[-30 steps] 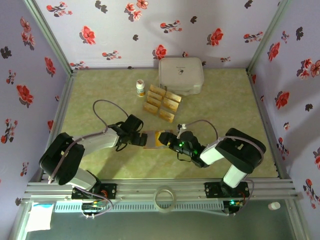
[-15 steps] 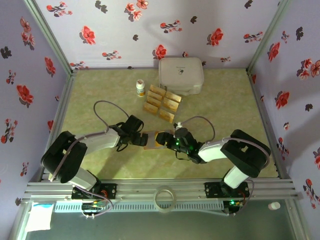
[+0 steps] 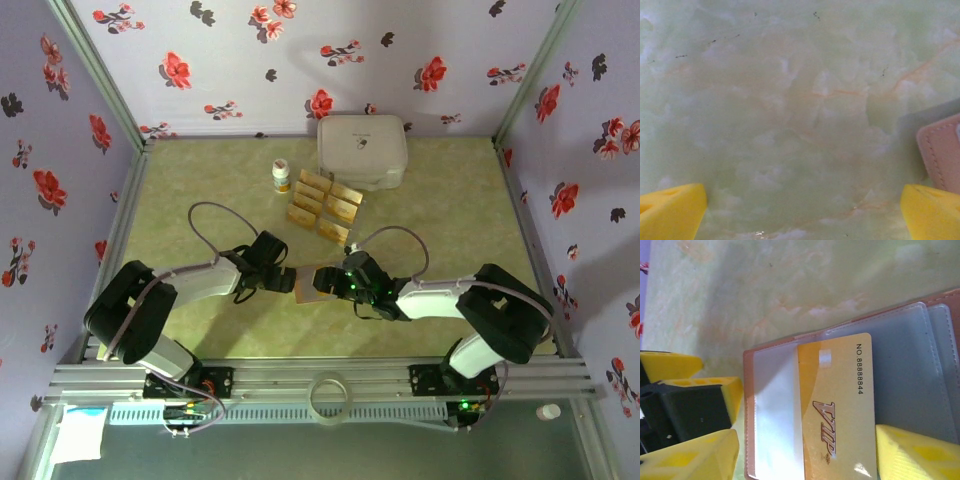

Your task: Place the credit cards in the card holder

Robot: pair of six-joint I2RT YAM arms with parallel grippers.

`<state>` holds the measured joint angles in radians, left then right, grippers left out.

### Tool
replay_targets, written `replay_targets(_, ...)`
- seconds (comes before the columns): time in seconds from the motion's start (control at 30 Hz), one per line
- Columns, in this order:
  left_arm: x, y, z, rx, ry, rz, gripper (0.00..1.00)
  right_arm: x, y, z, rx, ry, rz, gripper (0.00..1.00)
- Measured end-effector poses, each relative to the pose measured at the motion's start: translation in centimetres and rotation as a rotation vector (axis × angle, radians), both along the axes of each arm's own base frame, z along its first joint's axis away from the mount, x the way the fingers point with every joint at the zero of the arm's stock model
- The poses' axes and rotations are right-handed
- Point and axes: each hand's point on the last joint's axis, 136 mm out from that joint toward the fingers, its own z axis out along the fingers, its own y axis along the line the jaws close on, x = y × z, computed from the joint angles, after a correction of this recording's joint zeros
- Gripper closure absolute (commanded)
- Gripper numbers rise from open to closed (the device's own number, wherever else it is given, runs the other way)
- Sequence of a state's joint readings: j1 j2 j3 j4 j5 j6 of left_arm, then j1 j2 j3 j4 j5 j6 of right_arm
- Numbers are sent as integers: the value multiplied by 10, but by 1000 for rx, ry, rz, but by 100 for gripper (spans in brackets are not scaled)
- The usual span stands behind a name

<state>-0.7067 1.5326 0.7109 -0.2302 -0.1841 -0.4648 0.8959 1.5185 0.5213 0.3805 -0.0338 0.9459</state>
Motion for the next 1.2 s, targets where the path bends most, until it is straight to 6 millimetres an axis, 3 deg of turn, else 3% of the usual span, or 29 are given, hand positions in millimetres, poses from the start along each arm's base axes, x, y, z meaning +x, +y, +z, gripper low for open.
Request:
replay_targets(0.63,2,0,-2,17,1,4,0,1,11,0,-47,4,55,29)
replay_targets(0.87,2,-1,-3,23,6,6,0,2,4,-3,-141,8,69,27)
replay_targets(1.1,3,-1,-3,24,8,7,0,6,0,11,-195,-26,83,24)
replay_targets(1.2,3,-1,-3,25,8,7,0,7,-1,19,-201,-47,89,30)
